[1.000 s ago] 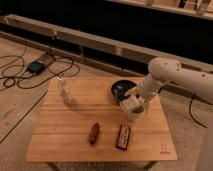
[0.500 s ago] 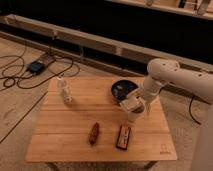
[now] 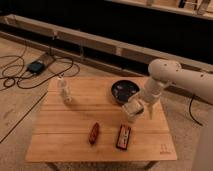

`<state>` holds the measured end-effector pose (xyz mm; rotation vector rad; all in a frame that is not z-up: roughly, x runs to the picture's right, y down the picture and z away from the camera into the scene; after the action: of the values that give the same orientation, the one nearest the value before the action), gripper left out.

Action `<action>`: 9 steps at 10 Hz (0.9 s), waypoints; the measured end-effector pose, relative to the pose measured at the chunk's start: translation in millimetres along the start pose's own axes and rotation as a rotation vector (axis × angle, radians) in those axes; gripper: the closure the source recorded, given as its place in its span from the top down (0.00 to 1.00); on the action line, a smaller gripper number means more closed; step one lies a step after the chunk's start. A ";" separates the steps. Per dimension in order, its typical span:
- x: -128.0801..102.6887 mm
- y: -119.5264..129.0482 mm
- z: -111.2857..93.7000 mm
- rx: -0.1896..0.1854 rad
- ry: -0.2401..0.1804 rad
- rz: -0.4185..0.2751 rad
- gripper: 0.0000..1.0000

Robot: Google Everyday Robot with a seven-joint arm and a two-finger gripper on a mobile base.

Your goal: Place the white sponge in the ceramic cup

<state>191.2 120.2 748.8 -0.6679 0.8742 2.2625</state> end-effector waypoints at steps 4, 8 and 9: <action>4.3 -4.9 -3.5 0.032 0.028 -0.002 0.80; -2.7 7.9 -17.7 0.019 0.002 -0.020 0.80; -4.7 11.8 -21.9 0.014 -0.011 -0.031 0.80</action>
<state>191.2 95.6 742.3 -0.6580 0.8672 2.2286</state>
